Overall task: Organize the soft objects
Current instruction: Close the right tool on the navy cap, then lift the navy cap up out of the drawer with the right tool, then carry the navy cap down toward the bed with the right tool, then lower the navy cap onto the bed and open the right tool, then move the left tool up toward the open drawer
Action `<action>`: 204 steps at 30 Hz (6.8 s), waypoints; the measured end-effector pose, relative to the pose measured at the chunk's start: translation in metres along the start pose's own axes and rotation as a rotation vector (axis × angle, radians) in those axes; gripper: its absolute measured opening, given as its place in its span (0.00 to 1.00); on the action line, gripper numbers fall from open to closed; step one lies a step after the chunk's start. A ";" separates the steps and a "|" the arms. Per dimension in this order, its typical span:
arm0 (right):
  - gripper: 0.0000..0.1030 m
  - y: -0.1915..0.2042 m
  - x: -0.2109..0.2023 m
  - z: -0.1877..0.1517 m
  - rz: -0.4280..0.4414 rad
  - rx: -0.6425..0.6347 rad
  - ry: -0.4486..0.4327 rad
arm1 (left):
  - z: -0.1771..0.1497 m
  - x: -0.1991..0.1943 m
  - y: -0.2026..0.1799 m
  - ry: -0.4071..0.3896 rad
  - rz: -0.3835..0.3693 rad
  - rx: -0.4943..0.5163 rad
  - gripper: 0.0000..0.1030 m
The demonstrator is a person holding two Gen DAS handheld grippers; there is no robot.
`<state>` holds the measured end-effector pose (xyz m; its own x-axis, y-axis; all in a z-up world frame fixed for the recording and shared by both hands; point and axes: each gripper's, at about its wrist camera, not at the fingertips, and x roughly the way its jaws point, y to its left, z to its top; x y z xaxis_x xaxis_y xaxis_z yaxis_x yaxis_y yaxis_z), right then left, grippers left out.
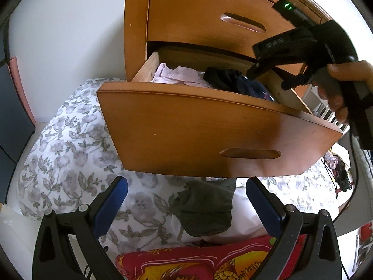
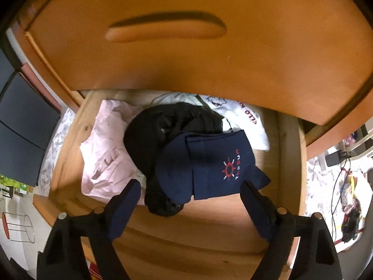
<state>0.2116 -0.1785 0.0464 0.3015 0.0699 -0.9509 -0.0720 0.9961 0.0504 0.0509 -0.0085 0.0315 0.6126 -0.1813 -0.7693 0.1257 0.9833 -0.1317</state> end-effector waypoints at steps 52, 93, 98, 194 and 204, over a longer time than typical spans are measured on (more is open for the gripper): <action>0.10 -0.040 -0.008 0.006 0.061 0.122 -0.054 | 0.000 0.007 0.001 0.026 -0.036 -0.011 0.98; 0.10 -0.025 -0.208 -0.059 0.300 0.041 -0.324 | -0.001 0.005 -0.004 0.037 0.055 0.007 0.98; 0.10 -0.020 -0.222 -0.081 0.319 0.015 -0.321 | -0.002 0.003 -0.004 0.033 0.069 0.013 0.98; 0.95 -0.017 -0.005 -0.202 0.128 0.120 -0.053 | -0.003 0.001 -0.017 0.035 0.189 0.081 0.98; 1.00 -0.018 -0.016 -0.206 0.075 0.118 -0.138 | -0.003 0.000 -0.017 0.036 0.187 0.080 0.98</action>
<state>0.0125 -0.2085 -0.0027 0.4280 0.1427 -0.8924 0.0108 0.9866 0.1629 0.0470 -0.0249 0.0316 0.6026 0.0059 -0.7980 0.0748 0.9952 0.0639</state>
